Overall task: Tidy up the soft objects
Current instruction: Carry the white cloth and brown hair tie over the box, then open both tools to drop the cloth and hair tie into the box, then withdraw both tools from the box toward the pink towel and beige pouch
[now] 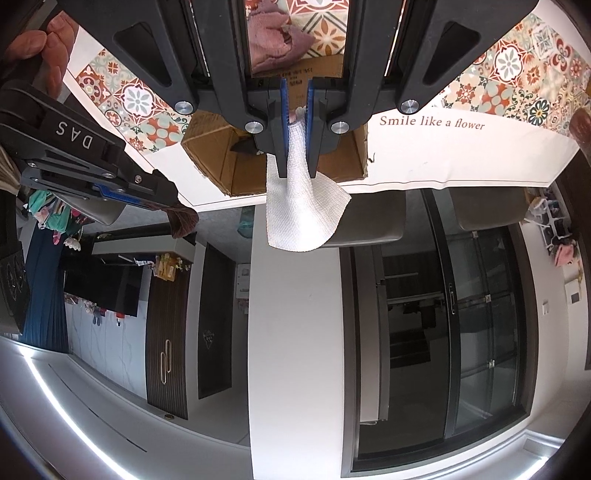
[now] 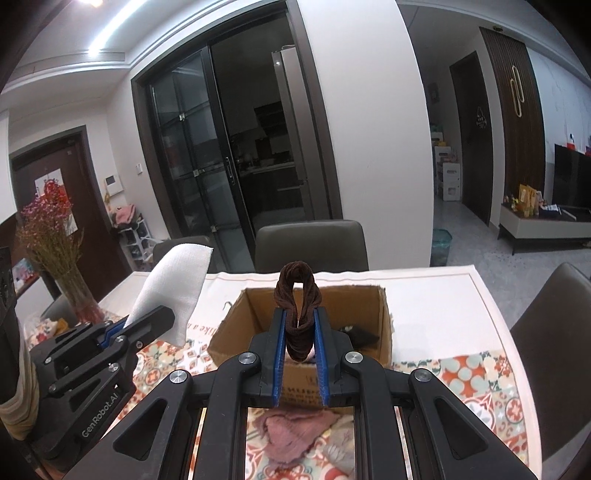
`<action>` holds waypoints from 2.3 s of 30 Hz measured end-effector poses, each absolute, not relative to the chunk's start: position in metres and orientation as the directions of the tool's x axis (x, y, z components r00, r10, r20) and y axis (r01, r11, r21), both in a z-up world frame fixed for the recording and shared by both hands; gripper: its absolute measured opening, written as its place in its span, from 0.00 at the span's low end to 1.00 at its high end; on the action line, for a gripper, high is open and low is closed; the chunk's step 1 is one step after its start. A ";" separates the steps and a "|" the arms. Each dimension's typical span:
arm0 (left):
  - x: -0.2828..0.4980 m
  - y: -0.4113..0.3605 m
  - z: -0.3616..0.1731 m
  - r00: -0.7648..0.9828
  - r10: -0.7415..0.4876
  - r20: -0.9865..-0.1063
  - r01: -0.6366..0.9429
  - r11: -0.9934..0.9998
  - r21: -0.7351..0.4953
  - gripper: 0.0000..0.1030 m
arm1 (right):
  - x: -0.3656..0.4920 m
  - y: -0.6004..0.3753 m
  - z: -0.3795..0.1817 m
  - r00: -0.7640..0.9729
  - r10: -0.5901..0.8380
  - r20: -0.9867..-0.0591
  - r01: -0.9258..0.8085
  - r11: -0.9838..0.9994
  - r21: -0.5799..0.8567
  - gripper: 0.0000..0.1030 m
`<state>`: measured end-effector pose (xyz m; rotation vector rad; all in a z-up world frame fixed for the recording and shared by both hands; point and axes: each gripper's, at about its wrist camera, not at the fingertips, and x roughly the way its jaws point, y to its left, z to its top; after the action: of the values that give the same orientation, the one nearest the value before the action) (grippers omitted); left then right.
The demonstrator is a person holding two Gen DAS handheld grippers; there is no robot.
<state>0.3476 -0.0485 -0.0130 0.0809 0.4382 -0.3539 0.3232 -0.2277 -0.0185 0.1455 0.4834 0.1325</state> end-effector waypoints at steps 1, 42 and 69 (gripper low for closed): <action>0.351 -0.048 -0.014 0.844 -0.319 -0.431 0.353 0.935 0.000 0.08 | 0.326 -0.227 -0.018 0.878 0.158 -0.452 -0.092 0.982 0.166 0.15; 0.454 -0.075 -0.102 0.684 -0.212 -0.698 0.340 0.939 0.049 0.10 | 0.439 -0.236 -0.099 0.707 0.081 -0.703 -0.030 0.996 0.085 0.17; 0.414 -0.064 -0.068 0.760 -0.221 -0.611 0.319 0.946 0.055 0.44 | 0.410 -0.236 -0.077 0.753 0.037 -0.657 0.009 0.998 0.067 0.52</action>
<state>0.4135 -0.0644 -0.0684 0.1595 0.6431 -0.2957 0.4104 -0.2364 -0.0773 0.0672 0.7183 0.0154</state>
